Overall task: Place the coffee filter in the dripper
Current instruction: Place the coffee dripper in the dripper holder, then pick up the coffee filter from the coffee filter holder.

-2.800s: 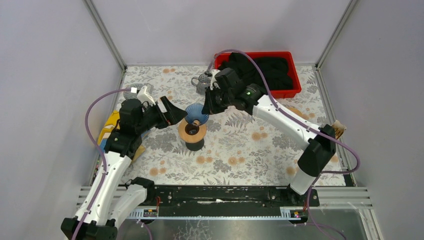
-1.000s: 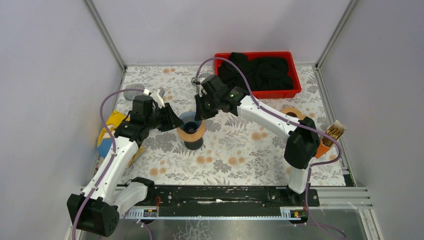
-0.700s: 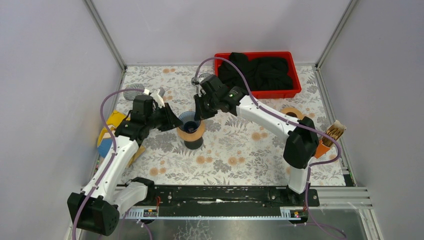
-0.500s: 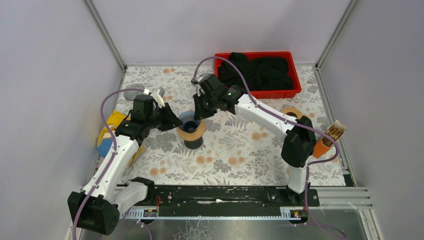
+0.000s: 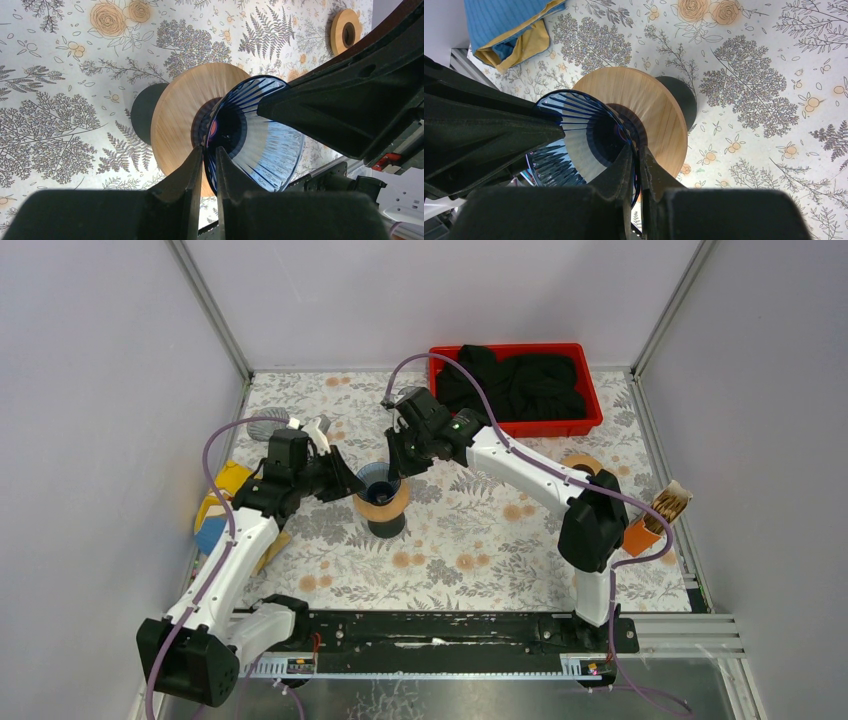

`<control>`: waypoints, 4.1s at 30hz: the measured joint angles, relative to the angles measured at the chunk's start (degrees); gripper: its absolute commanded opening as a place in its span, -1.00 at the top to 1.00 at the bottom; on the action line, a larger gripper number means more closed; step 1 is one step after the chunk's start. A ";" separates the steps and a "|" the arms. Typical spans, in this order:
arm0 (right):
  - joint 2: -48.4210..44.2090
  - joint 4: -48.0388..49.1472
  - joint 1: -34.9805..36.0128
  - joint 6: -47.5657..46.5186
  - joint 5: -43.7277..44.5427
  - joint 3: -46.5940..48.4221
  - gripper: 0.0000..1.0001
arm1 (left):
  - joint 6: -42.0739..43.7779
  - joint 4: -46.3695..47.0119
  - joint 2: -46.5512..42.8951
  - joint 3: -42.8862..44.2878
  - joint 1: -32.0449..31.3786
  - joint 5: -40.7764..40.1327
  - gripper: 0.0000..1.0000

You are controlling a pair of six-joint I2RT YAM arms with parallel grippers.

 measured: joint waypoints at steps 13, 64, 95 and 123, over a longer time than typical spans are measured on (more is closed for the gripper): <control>-0.26 0.00 0.20 -0.24 0.57 -0.04 0.47 | 0.20 -0.28 -0.17 0.00 -0.70 -0.76 0.37; -43.17 -1.07 -19.69 -4.09 44.15 -34.14 -1.00 | 4.96 -0.31 -15.93 -0.33 -0.96 -20.17 -1.00; -49.00 7.82 -69.72 0.39 32.28 -47.60 -0.71 | 10.19 2.80 -14.45 -3.04 -0.96 -22.82 -1.00; -44.57 9.84 -81.07 3.39 26.51 -50.64 0.38 | 10.38 2.91 -12.52 -3.52 -0.96 -22.71 -1.00</control>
